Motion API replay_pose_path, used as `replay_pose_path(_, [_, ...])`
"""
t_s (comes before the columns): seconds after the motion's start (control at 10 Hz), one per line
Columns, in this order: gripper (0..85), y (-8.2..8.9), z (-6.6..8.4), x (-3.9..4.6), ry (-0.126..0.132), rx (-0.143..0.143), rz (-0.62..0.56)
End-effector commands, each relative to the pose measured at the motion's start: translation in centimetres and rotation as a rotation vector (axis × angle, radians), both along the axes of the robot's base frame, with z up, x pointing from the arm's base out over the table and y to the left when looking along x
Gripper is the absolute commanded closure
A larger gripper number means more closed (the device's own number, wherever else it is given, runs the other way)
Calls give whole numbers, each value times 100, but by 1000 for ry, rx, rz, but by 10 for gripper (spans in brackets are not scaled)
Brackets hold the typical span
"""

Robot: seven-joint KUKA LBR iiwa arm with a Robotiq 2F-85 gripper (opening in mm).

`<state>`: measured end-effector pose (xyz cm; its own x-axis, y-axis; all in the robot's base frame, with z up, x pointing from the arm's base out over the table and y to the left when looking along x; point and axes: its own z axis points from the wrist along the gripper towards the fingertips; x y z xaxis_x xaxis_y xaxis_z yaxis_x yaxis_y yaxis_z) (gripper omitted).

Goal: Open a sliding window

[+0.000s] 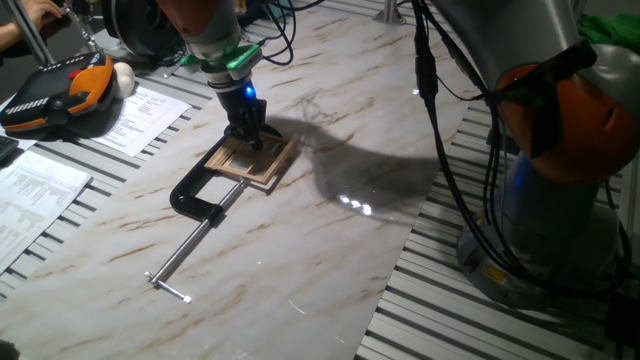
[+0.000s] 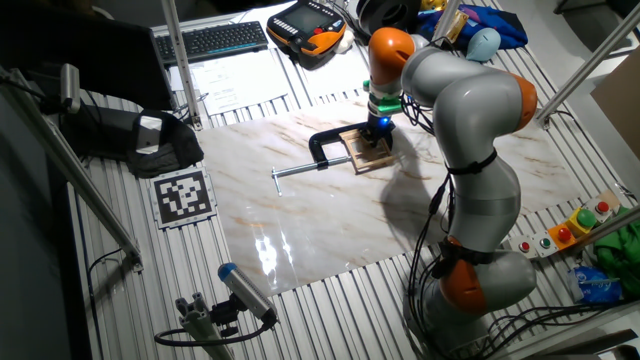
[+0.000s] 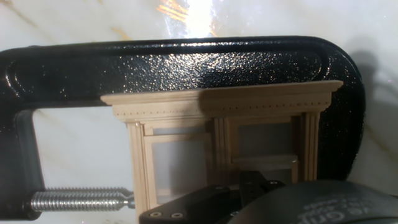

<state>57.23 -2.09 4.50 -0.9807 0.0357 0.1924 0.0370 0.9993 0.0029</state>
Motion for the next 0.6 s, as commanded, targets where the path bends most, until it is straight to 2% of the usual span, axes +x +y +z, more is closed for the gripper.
replay_pose_path(0.0, [850,2,-5,3,0,0,0])
replay_pose_path(0.5, [850,15,1,46,0,1,4])
